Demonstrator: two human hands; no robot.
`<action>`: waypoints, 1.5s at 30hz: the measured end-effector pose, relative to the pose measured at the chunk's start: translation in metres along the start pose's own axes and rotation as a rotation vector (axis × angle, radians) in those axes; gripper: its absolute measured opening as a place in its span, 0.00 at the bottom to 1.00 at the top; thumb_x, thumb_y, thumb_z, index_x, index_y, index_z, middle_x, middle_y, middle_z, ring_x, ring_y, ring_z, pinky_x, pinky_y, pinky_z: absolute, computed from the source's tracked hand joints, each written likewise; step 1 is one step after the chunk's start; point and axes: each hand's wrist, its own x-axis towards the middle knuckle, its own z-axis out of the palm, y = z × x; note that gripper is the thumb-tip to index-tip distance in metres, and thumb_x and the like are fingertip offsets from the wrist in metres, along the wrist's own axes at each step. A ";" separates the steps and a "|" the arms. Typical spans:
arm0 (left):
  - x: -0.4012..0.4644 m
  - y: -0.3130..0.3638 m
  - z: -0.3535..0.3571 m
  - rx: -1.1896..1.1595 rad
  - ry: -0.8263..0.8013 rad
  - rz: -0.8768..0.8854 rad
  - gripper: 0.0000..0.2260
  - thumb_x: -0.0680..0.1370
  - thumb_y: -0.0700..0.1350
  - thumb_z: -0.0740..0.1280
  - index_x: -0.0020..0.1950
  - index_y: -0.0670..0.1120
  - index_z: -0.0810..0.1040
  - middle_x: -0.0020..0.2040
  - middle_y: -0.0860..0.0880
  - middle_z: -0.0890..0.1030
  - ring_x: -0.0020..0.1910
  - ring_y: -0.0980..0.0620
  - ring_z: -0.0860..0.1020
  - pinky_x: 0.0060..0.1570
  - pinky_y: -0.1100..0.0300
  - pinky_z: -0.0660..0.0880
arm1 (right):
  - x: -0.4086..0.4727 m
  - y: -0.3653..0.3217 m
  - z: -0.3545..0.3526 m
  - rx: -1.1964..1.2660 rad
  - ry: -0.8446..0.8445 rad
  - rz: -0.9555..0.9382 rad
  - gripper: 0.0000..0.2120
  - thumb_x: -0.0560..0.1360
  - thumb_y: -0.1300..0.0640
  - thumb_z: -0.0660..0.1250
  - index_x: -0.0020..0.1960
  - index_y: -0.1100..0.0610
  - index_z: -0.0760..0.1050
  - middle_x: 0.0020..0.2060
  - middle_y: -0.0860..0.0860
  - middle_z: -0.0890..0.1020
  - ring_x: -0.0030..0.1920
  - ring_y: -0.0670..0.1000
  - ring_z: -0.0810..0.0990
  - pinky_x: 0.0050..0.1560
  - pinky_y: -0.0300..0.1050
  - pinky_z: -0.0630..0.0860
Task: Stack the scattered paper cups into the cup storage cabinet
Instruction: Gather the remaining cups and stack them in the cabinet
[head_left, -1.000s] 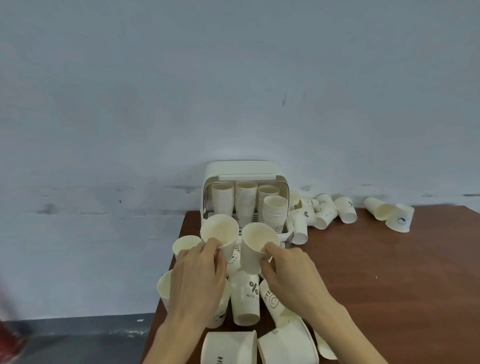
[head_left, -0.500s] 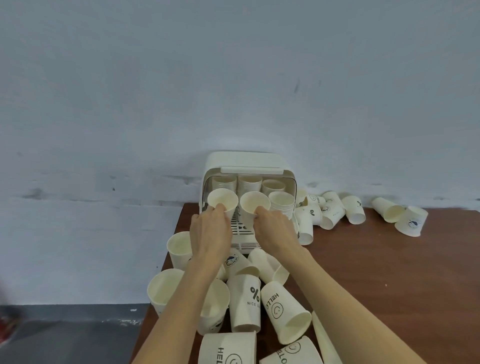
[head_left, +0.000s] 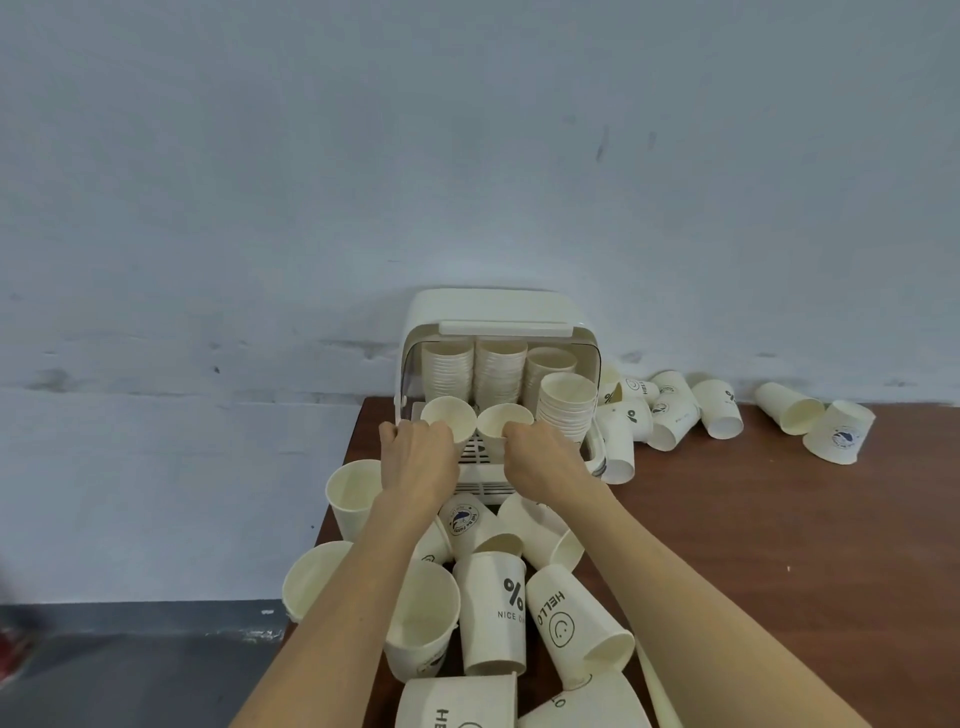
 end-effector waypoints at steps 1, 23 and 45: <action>0.000 0.000 0.001 0.008 -0.015 0.002 0.08 0.77 0.41 0.60 0.48 0.47 0.78 0.48 0.46 0.81 0.50 0.45 0.75 0.53 0.51 0.63 | 0.001 0.000 0.000 -0.001 -0.012 0.001 0.10 0.77 0.62 0.55 0.54 0.61 0.72 0.48 0.59 0.78 0.48 0.60 0.77 0.39 0.49 0.68; -0.046 0.006 -0.030 -0.104 0.207 0.032 0.11 0.76 0.44 0.60 0.57 0.48 0.76 0.53 0.47 0.76 0.53 0.47 0.70 0.55 0.52 0.62 | -0.045 -0.003 -0.020 0.187 0.117 0.059 0.16 0.75 0.64 0.56 0.63 0.60 0.68 0.48 0.58 0.79 0.47 0.60 0.77 0.39 0.49 0.69; -0.198 0.017 -0.058 -0.358 0.128 0.500 0.09 0.70 0.44 0.64 0.42 0.56 0.83 0.38 0.56 0.70 0.42 0.55 0.71 0.50 0.57 0.66 | -0.226 -0.022 -0.030 0.234 0.162 0.261 0.08 0.77 0.58 0.57 0.56 0.54 0.64 0.45 0.51 0.80 0.42 0.56 0.76 0.37 0.47 0.64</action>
